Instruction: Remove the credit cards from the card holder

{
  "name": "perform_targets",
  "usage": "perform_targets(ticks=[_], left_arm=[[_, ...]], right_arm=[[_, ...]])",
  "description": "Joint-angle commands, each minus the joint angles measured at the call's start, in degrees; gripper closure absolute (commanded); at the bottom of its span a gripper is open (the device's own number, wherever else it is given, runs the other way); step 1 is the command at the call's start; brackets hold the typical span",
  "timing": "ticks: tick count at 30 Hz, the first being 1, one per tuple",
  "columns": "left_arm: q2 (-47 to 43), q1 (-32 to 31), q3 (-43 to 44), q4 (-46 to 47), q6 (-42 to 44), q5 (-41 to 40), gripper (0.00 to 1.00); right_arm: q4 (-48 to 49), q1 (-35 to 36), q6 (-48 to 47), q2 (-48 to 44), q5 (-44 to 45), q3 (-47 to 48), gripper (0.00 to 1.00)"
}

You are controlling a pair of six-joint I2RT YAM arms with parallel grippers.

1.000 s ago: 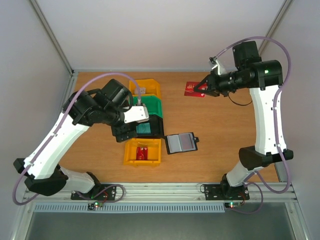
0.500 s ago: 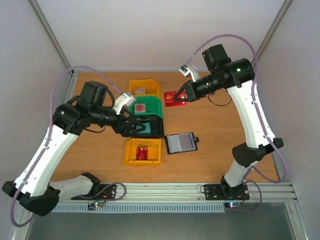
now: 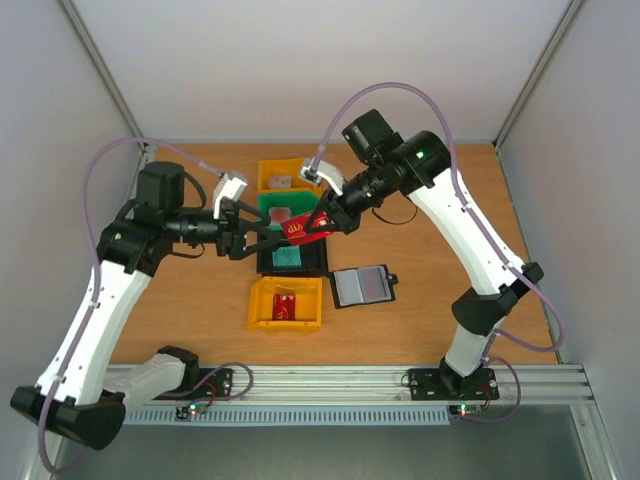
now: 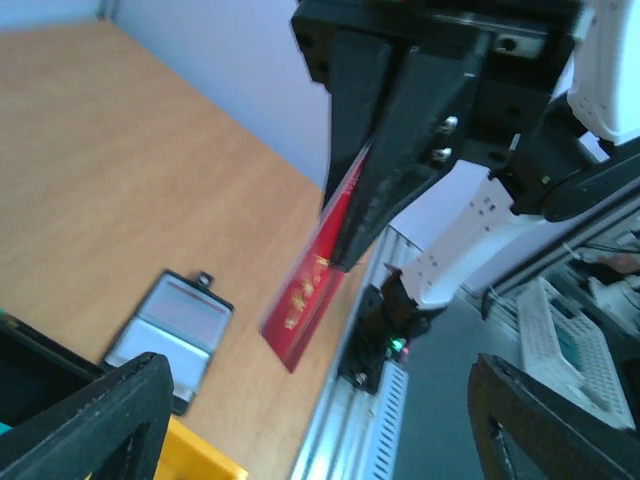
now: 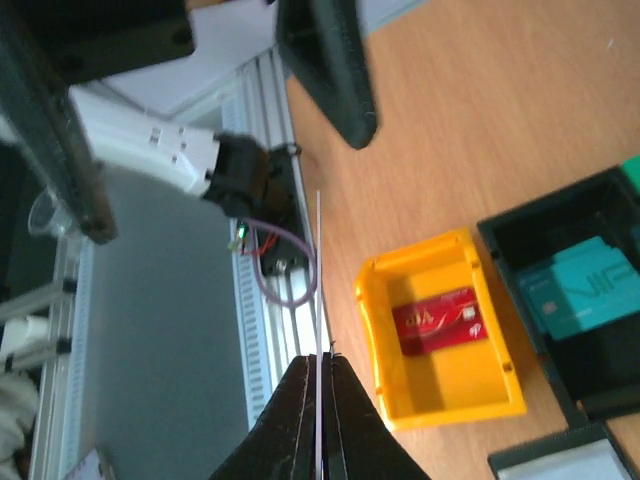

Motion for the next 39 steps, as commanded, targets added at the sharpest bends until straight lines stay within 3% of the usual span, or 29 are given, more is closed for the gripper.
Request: perform_targets(ticks=[1, 2, 4, 7, 17, 21, 25, 32, 36, 39], left_arm=[[-8.9, 1.6, -6.6, 23.7, -9.8, -3.1, 0.17], [-10.4, 1.6, -8.7, 29.6, -14.5, -4.4, 0.16], [-10.9, 1.5, -8.3, 31.8, -21.1, -5.6, 0.15], [-10.7, 1.6, -6.3, 31.7, -21.9, -6.3, 0.13], [-5.2, 1.7, 4.9, 44.4, -33.7, -16.6, 0.13], [-3.2, 1.7, 8.8, 46.2, -37.9, -20.3, 0.13], [-1.3, 3.0, 11.6, 45.9, -39.4, -23.8, 0.15], [7.5, 3.9, 22.3, 54.6, -49.1, -23.6, 0.21], [7.8, 3.9, 23.6, 53.1, -48.6, -23.5, 0.23], [8.1, 4.0, 25.4, 52.4, -46.3, -23.5, 0.23]], right_arm=[[27.7, -0.1, 20.8, -6.8, -2.4, -10.3, 0.99], [37.0, 0.2, 26.3, -9.1, -1.3, -16.3, 0.99], [54.6, 1.3, 35.8, -13.9, 4.8, -24.5, 0.99], [70.7, 3.3, 43.6, -17.3, 15.1, -30.0, 0.99], [76.7, 7.0, 42.7, -11.9, 24.8, -15.3, 0.99], [74.1, 6.9, 42.3, -9.7, 23.0, -10.0, 0.99], [78.6, 6.9, 43.7, -10.0, 23.0, -10.8, 0.99], [81.6, 6.4, 44.5, -9.0, 20.0, -7.2, 0.99], [85.7, 5.9, 44.5, -8.4, 20.4, -5.7, 0.99], [82.0, 5.3, 43.9, -6.8, 17.4, -2.0, 0.99]])
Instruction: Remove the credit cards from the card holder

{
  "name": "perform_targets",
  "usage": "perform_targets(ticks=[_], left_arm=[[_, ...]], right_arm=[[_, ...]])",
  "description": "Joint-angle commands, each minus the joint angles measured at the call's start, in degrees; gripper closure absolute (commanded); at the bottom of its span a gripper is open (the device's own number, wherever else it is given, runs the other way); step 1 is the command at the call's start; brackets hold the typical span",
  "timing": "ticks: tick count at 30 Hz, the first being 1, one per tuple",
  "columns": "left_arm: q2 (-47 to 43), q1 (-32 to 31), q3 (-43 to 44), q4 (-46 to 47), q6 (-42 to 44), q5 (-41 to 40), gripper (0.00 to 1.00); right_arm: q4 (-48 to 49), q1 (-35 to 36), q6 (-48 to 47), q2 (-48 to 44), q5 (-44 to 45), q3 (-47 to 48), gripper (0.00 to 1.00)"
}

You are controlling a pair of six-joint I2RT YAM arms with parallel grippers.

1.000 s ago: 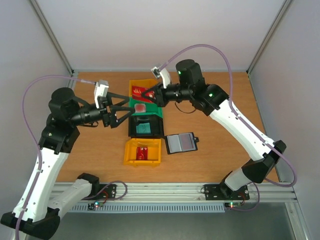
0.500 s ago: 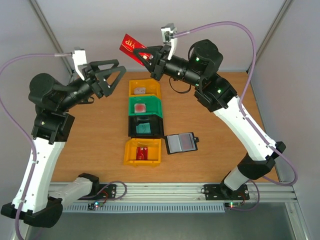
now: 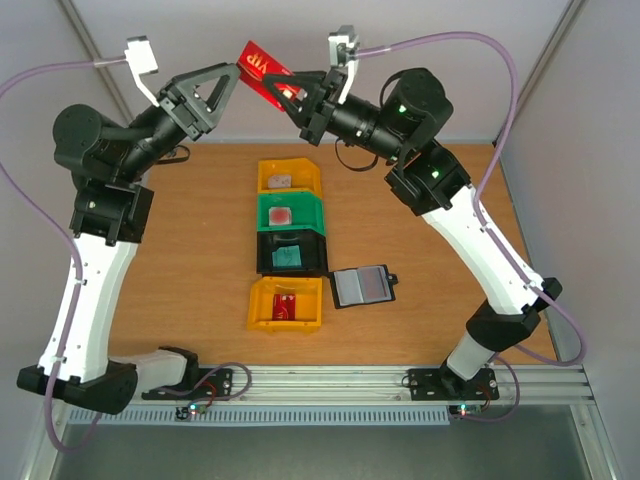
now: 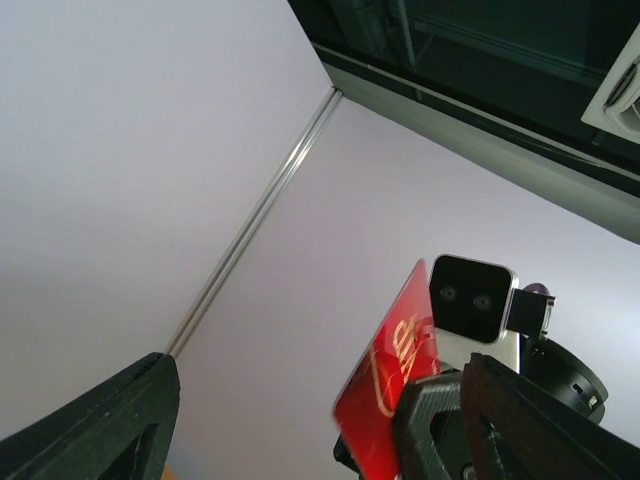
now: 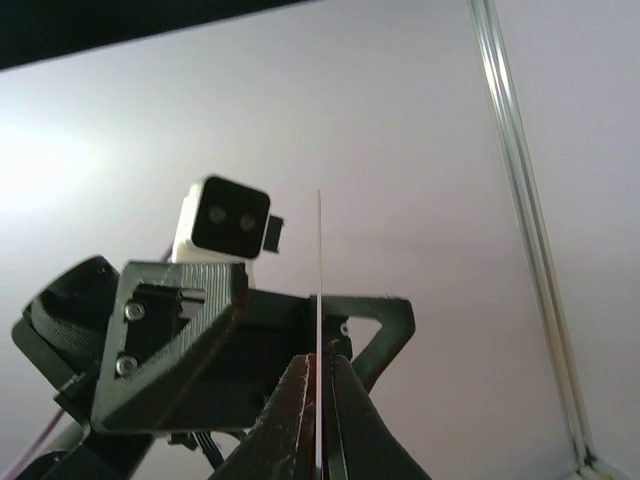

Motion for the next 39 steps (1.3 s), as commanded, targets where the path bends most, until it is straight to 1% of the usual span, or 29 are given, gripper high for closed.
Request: perform_targets(ticks=[1, 4, 6, 7, 8, 10, 11, 12, 13, 14, 15, 16, 18, 19, 24, 25, 26, 29, 30, 32, 34, 35, 37, 39], left_arm=[[-0.5, 0.3, 4.2, 2.3, 1.2, -0.2, 0.23], [-1.6, 0.4, 4.2, -1.1, 3.6, 0.0, 0.21], [-2.1, 0.5, 3.9, -1.3, 5.3, 5.4, 0.21], [-2.3, 0.5, 3.5, -1.8, 6.8, 9.0, 0.2], [-2.9, 0.4, 3.3, -4.5, 8.3, 11.5, 0.2], [-4.7, 1.1, 2.7, -12.3, 14.9, 14.5, 0.18], [-5.9, 1.5, 2.3, -16.0, 19.6, 17.0, 0.18], [-7.2, 1.6, 2.2, -20.1, 24.3, 20.0, 0.17], [-8.2, 1.7, 2.6, -25.2, 33.9, 22.2, 0.16], [-8.9, 1.6, 3.5, -30.3, 41.5, 23.2, 0.16], [-8.5, 1.6, 5.2, -36.1, 46.3, 23.2, 0.16], [-7.7, 1.6, 7.2, -41.5, 53.2, 22.4, 0.15], [-5.0, 1.7, 12.2, -51.7, 60.0, 21.8, 0.16], [-3.6, 1.6, 14.4, -56.5, 65.1, 21.9, 0.17], [4.0, 1.3, 25.5, -78.2, 80.5, 21.5, 0.22], [5.7, 0.8, 27.7, -85.0, 84.8, 21.3, 0.22], [7.2, 0.1, 29.1, -89.4, 89.8, 20.5, 0.23], [10.4, -3.8, 31.9, -97.6, 95.8, 16.7, 0.29], [11.0, -5.4, 32.7, -99.1, 98.7, 15.8, 0.3], [11.1, -7.9, 32.6, -99.3, 101.2, 14.1, 0.31], [10.9, -8.9, 32.7, -98.6, 101.0, 13.4, 0.34], [10.8, -9.3, 32.7, -98.7, 100.6, 13.2, 0.39], [10.5, -10.2, 32.6, -99.4, 100.5, 12.9, 0.51], [10.0, -10.5, 32.3, -99.6, 99.8, 13.1, 0.59]], right_arm=[[-1.1, -0.9, -0.6, 1.4, -3.8, 6.1, 0.99], [-4.5, -1.5, -2.3, 0.8, -6.8, 6.8, 0.99], [-7.5, -3.5, -2.5, 0.5, -12.0, 8.1, 0.98], [-12.3, -4.8, -3.6, 0.8, -14.5, 10.1, 0.98], [-19.4, -6.1, -6.6, 1.3, -15.8, 13.7, 0.98], [-37.4, -6.5, -16.5, 2.8, -16.0, 21.6, 0.98], [-45.4, -6.5, -21.1, 3.3, -15.5, 24.4, 0.99], [-51.1, -6.6, -24.8, 3.3, -14.9, 25.6, 0.99], [-55.4, -6.5, -28.6, 3.0, -14.4, 25.7, 0.99], [-59.8, -6.6, -32.2, 2.6, -13.6, 25.3, 0.99], [-63.0, -6.6, -35.3, 2.4, -12.8, 25.1, 0.99], [-66.0, -6.5, -38.4, 2.5, -12.0, 25.1, 0.99], [-70.6, -5.9, -43.8, 2.8, -10.3, 25.4, 0.99], [-72.2, -5.5, -46.1, 2.9, -9.0, 25.5, 0.99], [-77.6, -1.9, -56.4, 4.1, -6.8, 25.6, 0.99], [-78.3, -0.7, -58.3, 4.6, -6.4, 25.7, 0.99], [-78.6, 0.4, -59.5, 4.9, -5.9, 26.0, 0.99], [-78.3, 4.1, -62.0, 6.1, -4.3, 27.0, 0.99], [-78.3, 5.1, -62.6, 6.4, -4.0, 27.4, 0.99], [-78.2, 6.5, -63.1, 6.8, -3.8, 27.5, 0.99], [-78.2, 7.6, -63.4, 7.0, -3.7, 27.6, 0.99], [-78.2, 8.2, -63.5, 7.1, -3.6, 27.6, 0.99], [-77.5, 8.8, -63.5, 7.2, -3.2, 27.6, 0.99], [-76.2, 8.8, -63.2, 7.3, -2.5, 27.7, 0.99]])
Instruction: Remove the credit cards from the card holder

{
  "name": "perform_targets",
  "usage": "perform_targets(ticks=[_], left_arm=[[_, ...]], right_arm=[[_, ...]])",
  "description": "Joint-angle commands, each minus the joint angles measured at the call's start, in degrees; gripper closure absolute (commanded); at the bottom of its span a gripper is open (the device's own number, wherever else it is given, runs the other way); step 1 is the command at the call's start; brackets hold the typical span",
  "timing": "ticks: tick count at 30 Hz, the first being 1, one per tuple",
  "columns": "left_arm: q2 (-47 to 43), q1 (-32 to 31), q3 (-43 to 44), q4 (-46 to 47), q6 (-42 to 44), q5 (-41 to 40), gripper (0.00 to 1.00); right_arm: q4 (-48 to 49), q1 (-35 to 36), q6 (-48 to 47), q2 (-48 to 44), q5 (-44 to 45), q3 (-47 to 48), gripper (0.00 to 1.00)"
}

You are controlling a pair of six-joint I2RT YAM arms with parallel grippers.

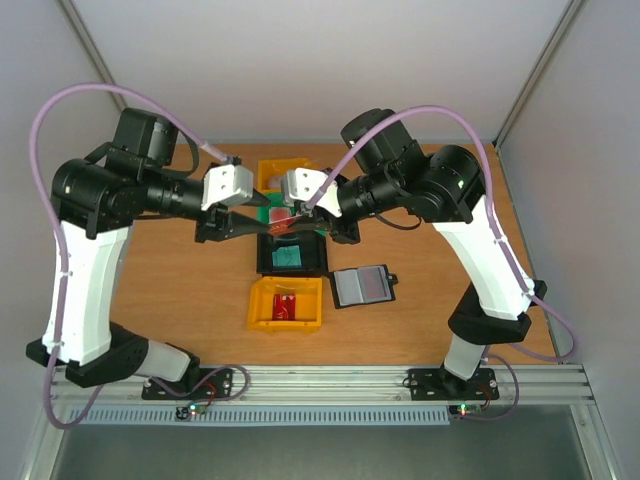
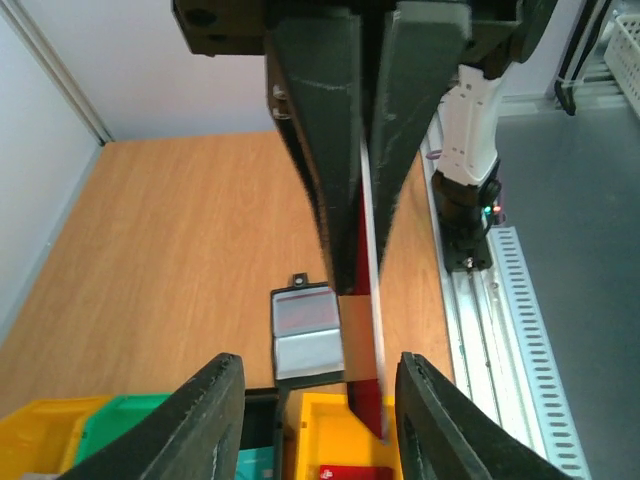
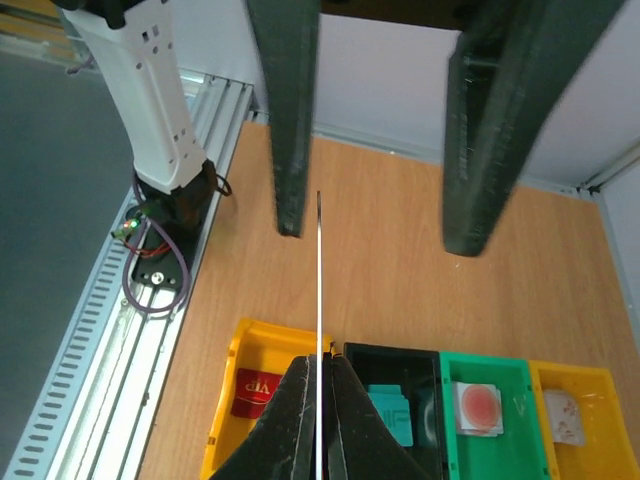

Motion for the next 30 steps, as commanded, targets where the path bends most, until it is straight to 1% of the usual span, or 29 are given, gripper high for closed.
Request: perform_targets(ticks=[1, 2, 3, 5, 7, 9, 11, 13, 14, 15, 16, 18, 19, 20, 22, 27, 28, 29, 30], left_arm=[[-2.2, -1.0, 1.3, -7.0, 1.2, -0.4, 0.64], [-2.4, -1.1, 1.3, -6.8, 0.5, 0.0, 0.66], [-2.5, -1.1, 1.3, -6.7, 0.0, 0.8, 0.66], [-2.9, -1.2, 1.2, -6.6, -0.2, 2.1, 0.61], [-3.5, -1.6, 0.1, -5.0, -1.0, 2.3, 0.59], [-3.8, -2.1, -1.4, -1.5, -4.1, 0.8, 0.58], [-3.2, -2.3, -0.8, 1.3, -8.1, -1.1, 0.58], [-1.4, -2.3, 1.7, 0.4, -9.1, -2.9, 0.6], [-0.5, -2.3, 2.9, -1.0, -7.9, -3.6, 0.61], [0.0, -2.3, 3.3, -2.5, -7.1, -4.2, 0.63], [0.1, -2.2, 2.9, -3.4, -6.0, -4.7, 0.69], [0.0, -2.8, 2.5, -4.1, -3.9, -5.2, 0.87], [0.1, -3.2, 2.9, -4.5, -3.6, -5.6, 0.93], [0.1, -3.6, 3.2, -4.9, -3.2, -6.4, 0.98], [0.1, -4.0, 2.8, -5.7, -2.5, -7.5, 1.0], [-0.9, -4.0, 2.3, -1.9, -3.7, -7.9, 1.0], [-1.2, -4.0, 2.1, -0.7, -5.6, -8.1, 1.0], [-1.6, -4.1, 1.5, 1.1, -7.7, -8.8, 1.0], [-2.4, -4.0, 0.0, 4.2, -12.1, -9.8, 1.0]], right_arm=[[1.9, 0.9, -1.6, 0.3, 2.2, 2.0, 0.99], [2.5, 0.9, -1.6, 0.3, 2.5, 2.0, 0.99], [2.9, 0.8, -1.5, 0.3, 2.7, 2.0, 0.99], [3.0, 0.8, -1.4, 0.5, 3.3, 2.0, 0.99], [3.4, 0.8, -1.3, 0.6, 4.1, 2.0, 0.99], [4.6, 0.8, -1.5, 0.7, 4.0, 2.0, 0.99], [4.6, 0.8, -1.7, 0.8, 3.5, 2.0, 0.99], [4.1, 0.8, -1.8, 0.9, 3.7, 2.0, 0.99], [3.7, 0.8, -1.9, 0.8, 3.7, 2.0, 0.99], [3.4, 0.8, -2.1, 0.7, 3.7, 2.0, 0.99], [3.3, 0.8, -2.2, 0.7, 3.7, 2.0, 0.99], [3.7, 0.8, -2.0, 0.7, 3.8, 2.2, 0.99], [4.4, 0.8, -1.4, 0.6, 3.9, 2.4, 0.99], [5.2, 0.8, -0.9, 0.6, 4.0, 2.4, 0.99], [6.0, 0.8, -0.5, 0.6, 3.3, 2.3, 0.99], [7.1, 0.8, 0.7, 0.6, 3.6, 2.4, 0.99], [7.9, 0.7, 1.6, 0.4, 4.7, 2.3, 0.98], [9.1, 0.6, 3.5, 0.2, 6.1, 2.1, 0.91], [10.8, 0.2, 6.5, -0.2, 7.7, 1.8, 0.76]])
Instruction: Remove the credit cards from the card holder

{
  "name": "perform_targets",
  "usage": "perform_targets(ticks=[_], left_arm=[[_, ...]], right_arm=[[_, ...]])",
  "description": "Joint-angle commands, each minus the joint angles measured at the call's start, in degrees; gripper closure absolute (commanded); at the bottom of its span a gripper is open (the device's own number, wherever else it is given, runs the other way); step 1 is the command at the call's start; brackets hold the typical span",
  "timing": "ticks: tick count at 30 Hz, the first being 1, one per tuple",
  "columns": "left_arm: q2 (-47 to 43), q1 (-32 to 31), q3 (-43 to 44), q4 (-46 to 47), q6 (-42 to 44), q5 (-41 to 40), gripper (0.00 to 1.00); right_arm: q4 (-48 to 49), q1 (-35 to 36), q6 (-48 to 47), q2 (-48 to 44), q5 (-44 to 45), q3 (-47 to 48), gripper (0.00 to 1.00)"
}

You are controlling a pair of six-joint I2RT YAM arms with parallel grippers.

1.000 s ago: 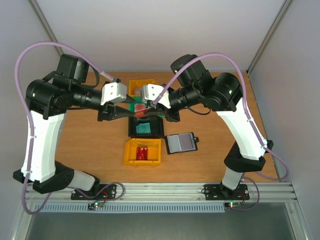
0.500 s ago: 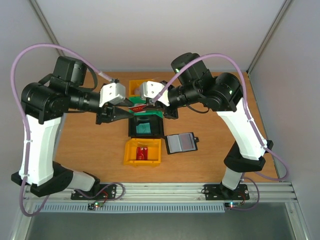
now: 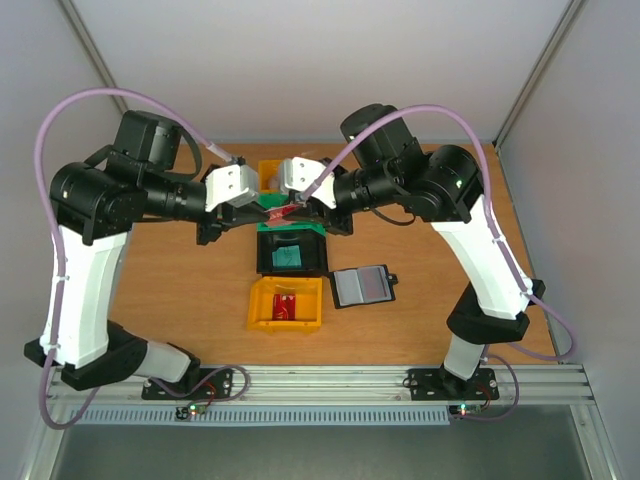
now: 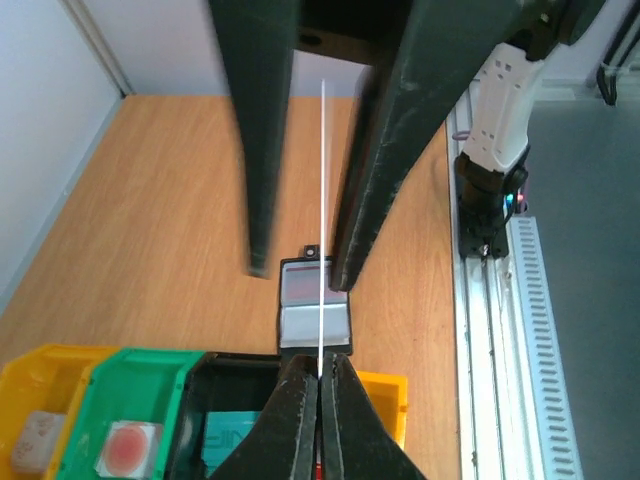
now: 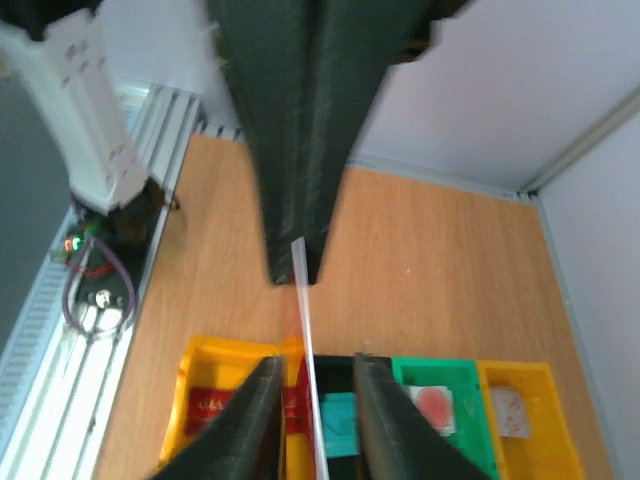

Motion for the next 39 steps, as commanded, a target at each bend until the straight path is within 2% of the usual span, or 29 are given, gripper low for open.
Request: perform_targets(ticks=[1, 3, 4, 6, 8, 12, 16, 18, 21, 24, 27, 35, 37, 39], left_arm=[[-2.6, -0.5, -2.9, 9.5, -15.1, -2.9, 1.0], [-4.7, -0.2, -6.2, 15.8, -25.3, -2.5, 1.0], [-6.3, 0.1, -8.0, 21.7, -30.3, -1.6, 1.0], [-8.5, 1.4, -12.0, 30.8, -46.5, 0.8, 1.0], [-9.4, 3.3, -13.2, 36.1, -57.4, 4.5, 1.0], [-8.9, 7.2, -12.6, 42.5, -65.4, 7.3, 1.0], [-9.3, 9.6, -16.9, 54.2, -74.7, 9.6, 1.0], [-10.4, 10.1, -21.2, 58.7, -78.7, 9.9, 1.0], [-11.4, 10.3, -23.2, 61.7, -80.1, 10.7, 1.0], [-11.5, 10.3, -22.2, 62.4, -81.2, 11.1, 1.0], [-11.4, 10.3, -21.1, 61.6, -80.6, 11.0, 1.0], [-12.2, 10.7, -22.9, 60.0, -79.7, 9.3, 1.0], [-12.5, 10.8, -24.0, 60.6, -80.0, 9.1, 1.0], [-12.8, 10.8, -25.2, 60.3, -80.0, 8.5, 1.0]], right_arm=[[9.0, -1.5, 11.4, -1.1, 4.5, 0.6, 0.6], [12.6, -5.2, 19.9, -2.4, 3.7, -0.8, 0.29], [15.8, -7.3, 24.9, -3.5, 2.8, -2.1, 0.06], [22.1, -12.0, 34.1, -6.3, -0.7, -6.2, 0.02], [29.6, -14.7, 41.2, -10.0, -3.9, -12.5, 0.01], [45.3, -16.2, 54.9, -16.4, -9.2, -25.4, 0.01], [52.9, -16.1, 67.9, -15.0, -11.9, -27.1, 0.02], [53.5, -15.4, 69.9, -13.1, -12.5, -24.8, 0.05], [53.9, -14.1, 73.0, -11.3, -10.3, -23.7, 0.11], [56.5, -14.0, 76.3, -10.4, -8.8, -24.7, 0.27], [58.5, -13.9, 77.1, -10.1, -8.1, -25.1, 0.35], [54.7, -13.2, 75.5, -9.9, -12.1, -24.6, 0.8], [54.2, -13.2, 75.9, -9.9, -13.4, -24.7, 0.95], [54.5, -13.1, 77.1, -9.5, -14.8, -24.4, 0.99]])
